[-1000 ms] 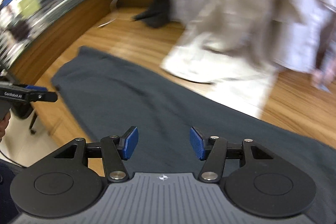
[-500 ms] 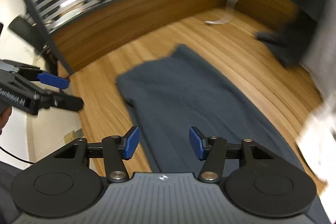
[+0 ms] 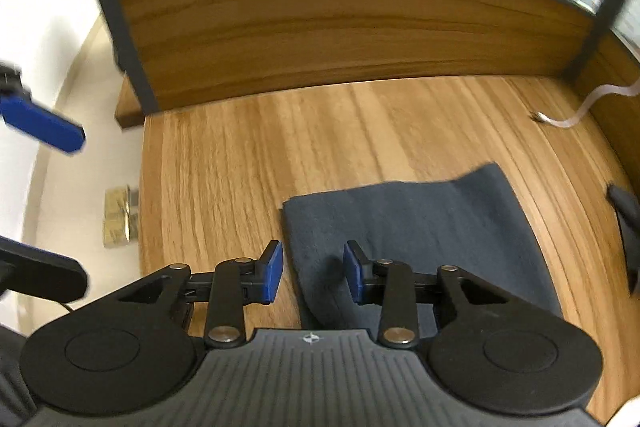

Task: Fold clothes
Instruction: 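Move the right gripper to the trouser hem and grasp it, then lift the hem with the right gripper and fold it over toward the waistband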

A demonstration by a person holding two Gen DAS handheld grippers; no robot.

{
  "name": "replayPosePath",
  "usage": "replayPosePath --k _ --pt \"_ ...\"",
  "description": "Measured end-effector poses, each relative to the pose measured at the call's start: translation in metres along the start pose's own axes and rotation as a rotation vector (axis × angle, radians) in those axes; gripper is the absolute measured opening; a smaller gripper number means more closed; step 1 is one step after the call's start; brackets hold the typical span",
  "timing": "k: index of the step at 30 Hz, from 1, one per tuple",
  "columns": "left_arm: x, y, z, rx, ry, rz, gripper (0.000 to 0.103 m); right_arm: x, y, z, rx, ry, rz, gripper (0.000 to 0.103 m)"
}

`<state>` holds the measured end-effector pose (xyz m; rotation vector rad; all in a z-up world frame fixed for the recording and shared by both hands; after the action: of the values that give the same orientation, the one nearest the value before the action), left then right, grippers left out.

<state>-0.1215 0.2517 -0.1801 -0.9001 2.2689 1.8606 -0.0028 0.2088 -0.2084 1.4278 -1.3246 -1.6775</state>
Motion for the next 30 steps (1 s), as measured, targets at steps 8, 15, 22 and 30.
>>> replayPosePath --k 8,15,22,30 --pt "0.001 0.002 0.007 0.011 -0.004 -0.01 0.093 -0.012 0.0 -0.002 0.043 -0.009 -0.04 0.006" --pt "0.004 -0.002 0.013 0.014 0.004 0.004 0.093 -0.009 -0.006 -0.005 0.024 -0.097 -0.025 0.018" --pt "0.009 0.003 0.017 0.005 0.009 0.004 0.093 -0.017 -0.017 0.014 0.074 -0.038 -0.01 0.033" --pt "0.012 0.007 0.016 0.0 -0.006 0.005 0.093 -0.016 -0.022 0.01 0.115 -0.044 -0.032 0.015"
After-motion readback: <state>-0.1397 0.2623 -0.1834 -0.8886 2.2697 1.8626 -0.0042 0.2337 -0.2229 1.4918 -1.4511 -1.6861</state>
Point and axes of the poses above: each gripper's, at about its wrist camera, not at the fingertips, and y roughly against the way its jaws point, z to its left, x to its underside, the point moved 5 cm from there along -y, roughly the way its jaws point, and after that the axes turned 7 degrees about z, right-handed, at the moved point
